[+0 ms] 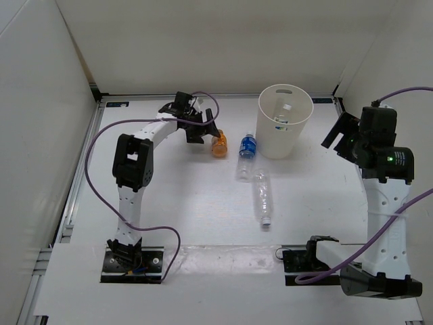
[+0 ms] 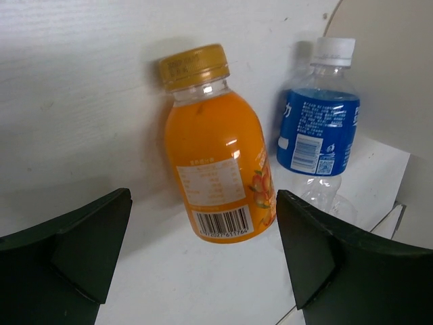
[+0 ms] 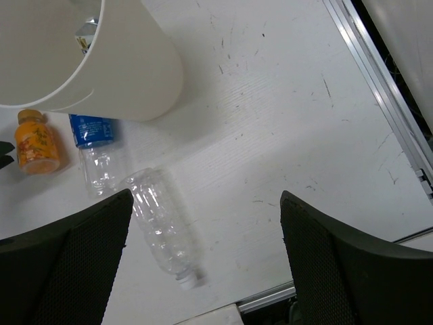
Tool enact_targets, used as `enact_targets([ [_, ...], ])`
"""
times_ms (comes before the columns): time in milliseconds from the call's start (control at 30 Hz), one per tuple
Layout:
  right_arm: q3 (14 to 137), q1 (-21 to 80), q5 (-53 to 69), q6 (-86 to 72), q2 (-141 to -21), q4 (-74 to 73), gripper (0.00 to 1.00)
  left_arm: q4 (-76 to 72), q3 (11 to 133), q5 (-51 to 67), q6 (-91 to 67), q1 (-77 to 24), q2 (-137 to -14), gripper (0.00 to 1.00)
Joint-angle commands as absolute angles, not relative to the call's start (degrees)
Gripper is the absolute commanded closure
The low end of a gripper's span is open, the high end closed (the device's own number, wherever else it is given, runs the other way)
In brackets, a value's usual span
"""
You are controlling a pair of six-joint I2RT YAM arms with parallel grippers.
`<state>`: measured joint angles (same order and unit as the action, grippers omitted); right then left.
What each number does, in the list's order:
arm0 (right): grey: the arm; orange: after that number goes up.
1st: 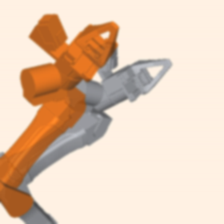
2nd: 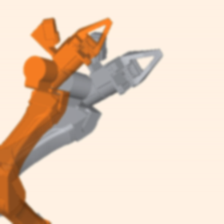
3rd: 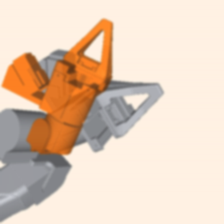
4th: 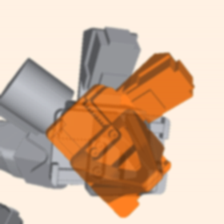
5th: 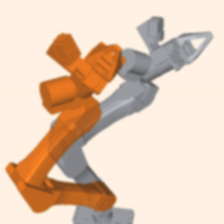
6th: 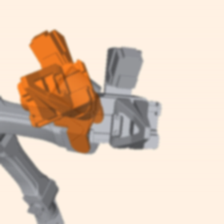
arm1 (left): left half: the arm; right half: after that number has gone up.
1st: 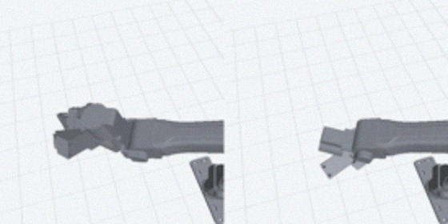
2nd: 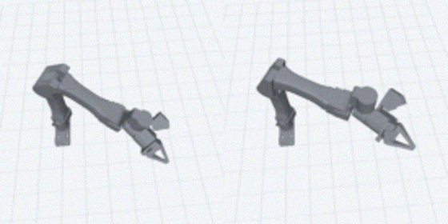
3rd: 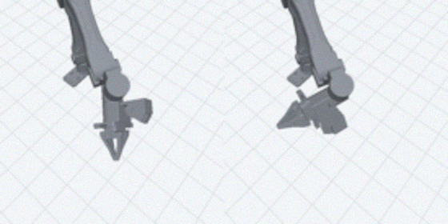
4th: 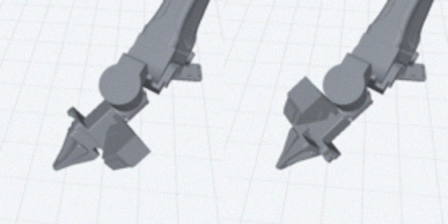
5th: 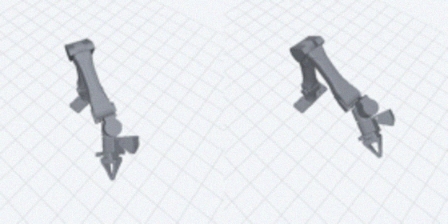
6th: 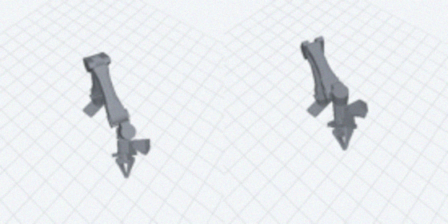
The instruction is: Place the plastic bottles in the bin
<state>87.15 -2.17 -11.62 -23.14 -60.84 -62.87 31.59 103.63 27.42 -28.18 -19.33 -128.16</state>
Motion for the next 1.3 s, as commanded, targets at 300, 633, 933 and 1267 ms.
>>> enact_targets([
  [300, 86.1, -0.8, -14.2, -21.5, -61.3, -61.3, 0.1, 35.0, 105.1, 27.3, -24.6, -22.6, -128.1, 0.01],
  [633, 85.9, -0.4, -14.7, -21.5, -61.6, -62.1, 0.1, 35.5, 108.2, 28.5, -25.5, -23.7, -131.1, 0.01],
  [933, 85.5, -0.2, -15.4, -21.2, -61.1, -63.0, 0.1, 37.4, 113.4, 30.1, -25.9, -23.6, -134.9, 0.03],
  [1267, 85.0, -0.1, -14.9, -21.9, -62.2, -62.1, 0.1, 32.2, 113.2, 33.8, -27.8, -22.5, -134.1, 0.27],
])
